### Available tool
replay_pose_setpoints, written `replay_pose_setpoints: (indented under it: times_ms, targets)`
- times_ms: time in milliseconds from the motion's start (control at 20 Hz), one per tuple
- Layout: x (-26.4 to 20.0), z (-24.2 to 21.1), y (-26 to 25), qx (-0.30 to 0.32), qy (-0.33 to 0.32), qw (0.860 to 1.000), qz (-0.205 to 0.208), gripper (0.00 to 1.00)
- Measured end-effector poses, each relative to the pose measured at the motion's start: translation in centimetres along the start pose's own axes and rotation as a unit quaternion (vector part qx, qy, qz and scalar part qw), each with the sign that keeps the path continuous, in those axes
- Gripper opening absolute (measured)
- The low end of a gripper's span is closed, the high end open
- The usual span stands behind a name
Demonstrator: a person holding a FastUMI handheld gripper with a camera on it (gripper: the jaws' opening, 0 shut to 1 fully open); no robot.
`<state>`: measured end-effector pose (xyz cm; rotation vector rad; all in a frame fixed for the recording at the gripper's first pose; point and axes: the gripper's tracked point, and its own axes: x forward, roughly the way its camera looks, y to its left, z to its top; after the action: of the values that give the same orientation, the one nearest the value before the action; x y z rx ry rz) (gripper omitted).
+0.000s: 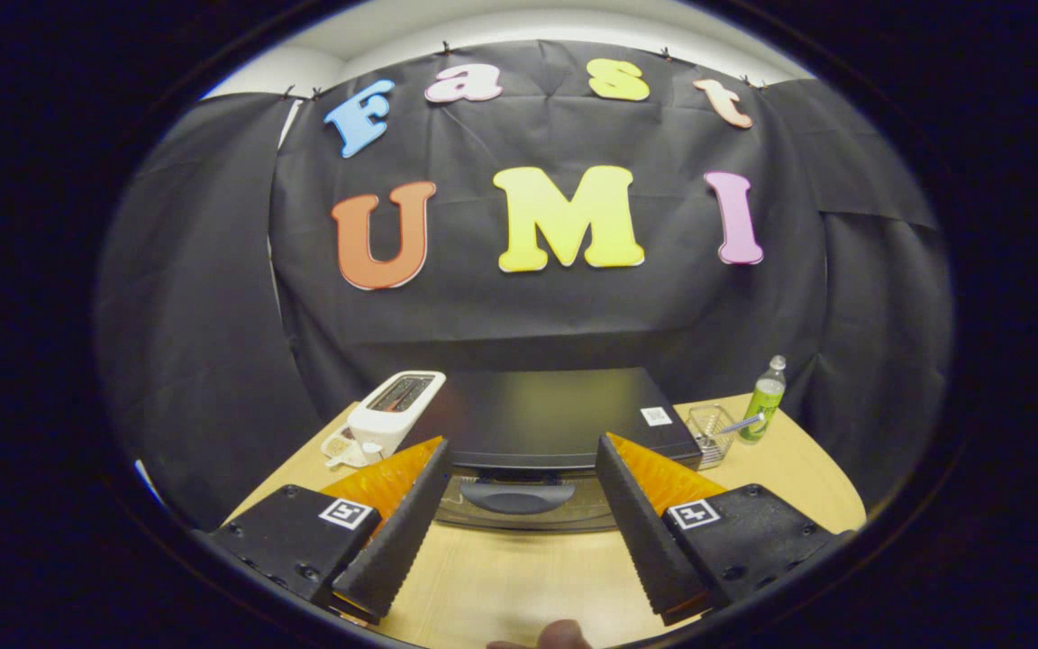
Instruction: Open the toaster oven, put the food inside, and close the toaster oven door.
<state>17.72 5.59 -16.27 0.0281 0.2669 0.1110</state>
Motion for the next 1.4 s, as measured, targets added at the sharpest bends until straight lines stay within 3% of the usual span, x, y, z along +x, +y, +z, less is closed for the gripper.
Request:
replay_pose_setpoints:
  times_ms: [250,550,1000,1400]
  targets:
    - [5.9,-3.6,-0.3,-0.005,0.041,0.999,-0.01,1.0]
    - [8.4,-5.9,-0.5,-0.008,0.063,0.998,-0.027,1.0]
    - [7.9,-7.1,-0.4,-0.024,0.061,0.998,-0.026,1.0]
    - [2.7,-11.7,-0.2,-0.045,0.107,0.993,-0.024,1.0]
